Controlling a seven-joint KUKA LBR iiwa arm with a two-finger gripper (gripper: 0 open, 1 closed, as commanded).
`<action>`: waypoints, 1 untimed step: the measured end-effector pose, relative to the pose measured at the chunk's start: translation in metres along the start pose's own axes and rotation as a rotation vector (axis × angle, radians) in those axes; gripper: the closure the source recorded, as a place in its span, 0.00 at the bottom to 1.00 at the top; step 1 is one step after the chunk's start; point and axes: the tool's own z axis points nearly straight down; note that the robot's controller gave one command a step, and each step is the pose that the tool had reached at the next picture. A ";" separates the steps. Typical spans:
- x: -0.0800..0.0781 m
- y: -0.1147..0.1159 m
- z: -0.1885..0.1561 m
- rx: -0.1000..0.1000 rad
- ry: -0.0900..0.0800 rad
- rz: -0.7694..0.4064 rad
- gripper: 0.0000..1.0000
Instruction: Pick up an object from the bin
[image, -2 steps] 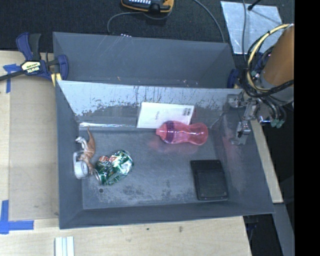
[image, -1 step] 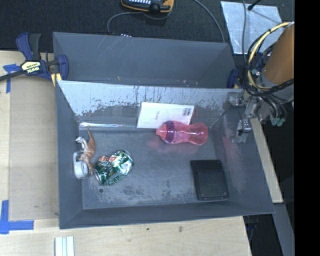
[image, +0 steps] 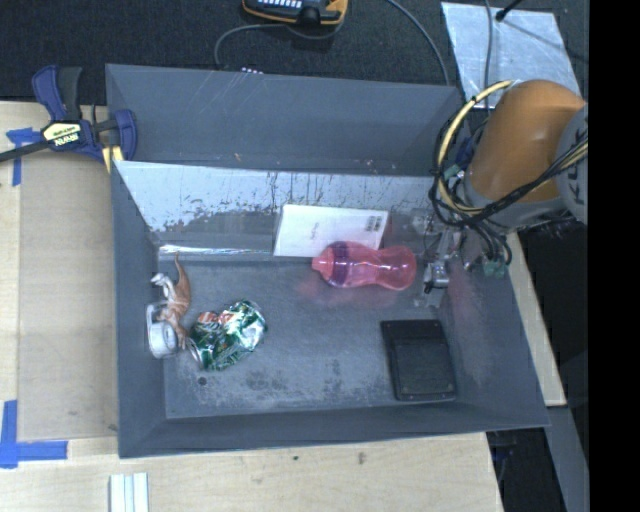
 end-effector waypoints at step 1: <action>-0.005 0.027 0.000 0.001 -0.009 0.026 0.00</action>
Offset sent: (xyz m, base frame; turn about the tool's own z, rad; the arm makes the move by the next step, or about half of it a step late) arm 0.0121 0.0492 -0.0218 0.2323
